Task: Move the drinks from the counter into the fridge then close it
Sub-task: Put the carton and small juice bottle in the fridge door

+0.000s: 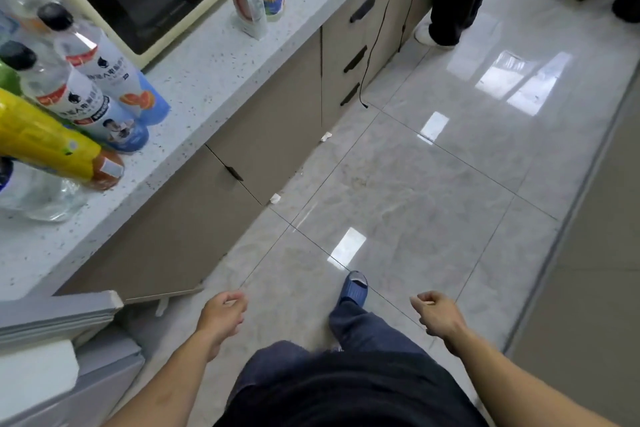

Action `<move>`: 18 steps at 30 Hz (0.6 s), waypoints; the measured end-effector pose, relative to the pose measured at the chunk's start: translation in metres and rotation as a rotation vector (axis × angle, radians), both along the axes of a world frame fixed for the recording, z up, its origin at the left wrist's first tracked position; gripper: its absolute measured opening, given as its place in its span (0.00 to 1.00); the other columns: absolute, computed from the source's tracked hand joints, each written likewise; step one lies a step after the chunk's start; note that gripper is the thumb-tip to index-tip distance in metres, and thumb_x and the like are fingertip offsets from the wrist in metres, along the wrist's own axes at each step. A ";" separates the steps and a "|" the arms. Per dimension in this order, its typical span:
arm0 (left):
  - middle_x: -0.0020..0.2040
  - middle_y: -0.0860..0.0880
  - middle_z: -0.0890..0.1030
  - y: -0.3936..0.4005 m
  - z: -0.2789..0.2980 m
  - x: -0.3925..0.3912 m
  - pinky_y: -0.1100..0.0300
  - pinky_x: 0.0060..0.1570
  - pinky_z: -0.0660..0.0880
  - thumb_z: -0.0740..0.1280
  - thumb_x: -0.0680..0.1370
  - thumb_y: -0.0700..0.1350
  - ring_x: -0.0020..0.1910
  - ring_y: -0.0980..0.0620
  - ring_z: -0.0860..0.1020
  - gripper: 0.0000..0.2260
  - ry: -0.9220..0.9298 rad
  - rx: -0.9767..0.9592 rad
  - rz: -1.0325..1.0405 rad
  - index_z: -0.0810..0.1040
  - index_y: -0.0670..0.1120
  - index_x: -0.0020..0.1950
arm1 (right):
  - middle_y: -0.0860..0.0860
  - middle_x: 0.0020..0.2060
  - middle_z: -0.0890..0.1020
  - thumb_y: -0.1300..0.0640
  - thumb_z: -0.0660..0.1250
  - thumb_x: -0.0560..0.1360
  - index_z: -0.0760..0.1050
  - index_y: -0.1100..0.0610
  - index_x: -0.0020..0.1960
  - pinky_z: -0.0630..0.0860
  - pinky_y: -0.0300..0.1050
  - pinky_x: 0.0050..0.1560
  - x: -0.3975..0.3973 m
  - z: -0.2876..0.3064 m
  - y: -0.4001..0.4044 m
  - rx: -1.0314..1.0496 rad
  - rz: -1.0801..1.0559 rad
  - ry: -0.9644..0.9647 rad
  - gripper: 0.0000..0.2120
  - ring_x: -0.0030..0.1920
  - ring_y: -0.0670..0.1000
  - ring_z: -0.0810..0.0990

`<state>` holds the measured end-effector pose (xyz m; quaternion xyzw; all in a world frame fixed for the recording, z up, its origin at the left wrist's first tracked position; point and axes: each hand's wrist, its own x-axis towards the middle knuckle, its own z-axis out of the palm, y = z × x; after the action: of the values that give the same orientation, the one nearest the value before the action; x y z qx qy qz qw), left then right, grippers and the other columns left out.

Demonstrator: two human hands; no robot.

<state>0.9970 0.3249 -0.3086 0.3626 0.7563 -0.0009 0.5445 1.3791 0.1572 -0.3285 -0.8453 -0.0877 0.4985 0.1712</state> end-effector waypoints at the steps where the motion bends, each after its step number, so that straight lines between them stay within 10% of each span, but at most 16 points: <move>1: 0.49 0.47 0.82 0.006 0.001 0.004 0.58 0.37 0.76 0.68 0.78 0.51 0.41 0.49 0.80 0.10 0.016 0.007 0.013 0.78 0.47 0.54 | 0.52 0.40 0.79 0.52 0.69 0.76 0.77 0.57 0.47 0.73 0.46 0.42 0.013 0.001 0.022 0.018 0.017 -0.007 0.08 0.40 0.54 0.76; 18: 0.45 0.46 0.83 0.180 -0.011 0.071 0.56 0.41 0.76 0.66 0.78 0.46 0.40 0.47 0.79 0.05 -0.015 0.032 0.184 0.79 0.47 0.53 | 0.51 0.33 0.75 0.52 0.70 0.76 0.77 0.59 0.47 0.69 0.45 0.40 0.099 0.015 0.290 0.118 0.189 -0.048 0.10 0.35 0.53 0.73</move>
<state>1.0675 0.5047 -0.3194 0.3003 0.7824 0.0640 0.5419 1.4778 0.4471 -0.3132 -0.8335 -0.2001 0.4859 0.1708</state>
